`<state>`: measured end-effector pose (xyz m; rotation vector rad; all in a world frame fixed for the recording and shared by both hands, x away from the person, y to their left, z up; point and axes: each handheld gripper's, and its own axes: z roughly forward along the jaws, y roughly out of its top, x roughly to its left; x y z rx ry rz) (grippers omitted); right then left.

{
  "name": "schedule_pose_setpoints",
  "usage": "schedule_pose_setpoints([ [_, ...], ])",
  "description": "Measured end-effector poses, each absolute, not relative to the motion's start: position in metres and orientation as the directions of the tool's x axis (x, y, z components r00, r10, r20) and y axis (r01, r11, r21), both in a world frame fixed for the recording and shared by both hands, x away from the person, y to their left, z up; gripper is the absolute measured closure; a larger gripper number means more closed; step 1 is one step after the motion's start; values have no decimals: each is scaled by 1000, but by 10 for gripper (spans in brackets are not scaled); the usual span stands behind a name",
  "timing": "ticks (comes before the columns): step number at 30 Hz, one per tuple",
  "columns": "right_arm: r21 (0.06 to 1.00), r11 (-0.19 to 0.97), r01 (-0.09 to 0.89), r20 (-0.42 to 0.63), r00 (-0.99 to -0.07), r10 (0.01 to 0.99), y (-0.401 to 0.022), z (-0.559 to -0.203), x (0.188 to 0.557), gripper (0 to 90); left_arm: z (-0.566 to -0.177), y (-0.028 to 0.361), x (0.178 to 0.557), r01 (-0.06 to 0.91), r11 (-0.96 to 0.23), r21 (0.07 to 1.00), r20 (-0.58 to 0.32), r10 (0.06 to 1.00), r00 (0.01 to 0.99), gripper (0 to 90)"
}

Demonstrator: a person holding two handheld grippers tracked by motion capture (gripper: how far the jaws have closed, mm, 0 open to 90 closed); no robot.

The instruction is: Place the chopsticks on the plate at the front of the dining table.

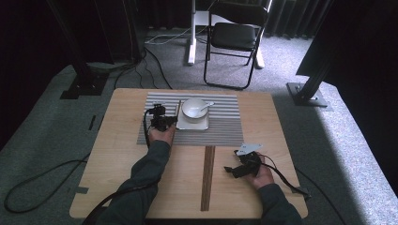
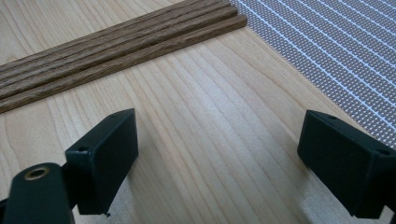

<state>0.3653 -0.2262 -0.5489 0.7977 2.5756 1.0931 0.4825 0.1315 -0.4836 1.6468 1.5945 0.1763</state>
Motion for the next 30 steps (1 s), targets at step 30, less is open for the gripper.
schedule_pose_setpoints([
  [30,719,573,393,0,-825,565,-226,-549,365,116,-480,126,503,777,157,610,-433,887,161,843],
])
